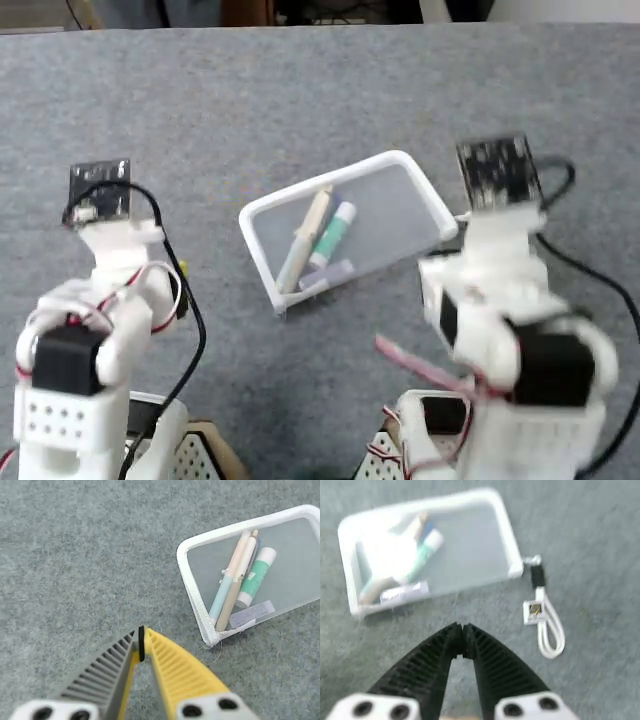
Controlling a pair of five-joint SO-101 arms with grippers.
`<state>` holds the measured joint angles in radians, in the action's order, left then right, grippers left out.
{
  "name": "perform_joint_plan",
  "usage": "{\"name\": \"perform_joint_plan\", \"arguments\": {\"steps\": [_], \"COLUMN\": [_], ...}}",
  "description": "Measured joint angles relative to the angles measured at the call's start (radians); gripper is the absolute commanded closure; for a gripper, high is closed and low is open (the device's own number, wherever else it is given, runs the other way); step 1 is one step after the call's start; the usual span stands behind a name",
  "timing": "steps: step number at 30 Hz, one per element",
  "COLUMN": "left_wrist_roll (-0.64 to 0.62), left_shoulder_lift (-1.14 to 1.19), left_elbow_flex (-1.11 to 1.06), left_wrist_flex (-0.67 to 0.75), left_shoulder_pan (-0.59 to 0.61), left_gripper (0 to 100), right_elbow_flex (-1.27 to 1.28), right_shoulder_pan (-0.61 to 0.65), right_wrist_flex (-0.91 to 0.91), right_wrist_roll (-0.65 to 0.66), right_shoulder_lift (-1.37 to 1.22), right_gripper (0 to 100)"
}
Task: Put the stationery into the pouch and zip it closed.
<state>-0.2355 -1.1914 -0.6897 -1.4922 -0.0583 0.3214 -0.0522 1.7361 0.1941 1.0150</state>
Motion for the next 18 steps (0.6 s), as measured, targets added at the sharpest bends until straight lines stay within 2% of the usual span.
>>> {"name": "perform_joint_plan", "arguments": {"steps": [3,6,9,14,18], "left_wrist_roll": [0.011,0.08,0.163,0.298,0.361], "left_shoulder_lift": [-0.11,-0.21,-0.293,-0.391,-0.445], "left_elbow_flex": [-0.098,-0.204,-0.304,-0.493,-0.661], "left_wrist_flex": [0.014,0.046,0.081,0.176,0.267], "left_shoulder_pan": [0.0,0.005,0.06,0.21,0.272], "left_gripper": [97,97,97,97,97], "right_elbow_flex": [0.137,0.351,0.582,0.872,1.062], "right_shoulder_pan": [0.0,-0.002,-0.012,-0.152,-0.224], "right_wrist_flex": [-0.068,-0.186,-0.313,-0.505,-0.585], "right_wrist_roll": [0.0,0.0,0.0,-0.002,-0.002], "right_shoulder_lift": [0.115,0.23,0.362,0.608,0.773], "right_gripper": [98.5,98.5,98.5,98.5,98.5]}}
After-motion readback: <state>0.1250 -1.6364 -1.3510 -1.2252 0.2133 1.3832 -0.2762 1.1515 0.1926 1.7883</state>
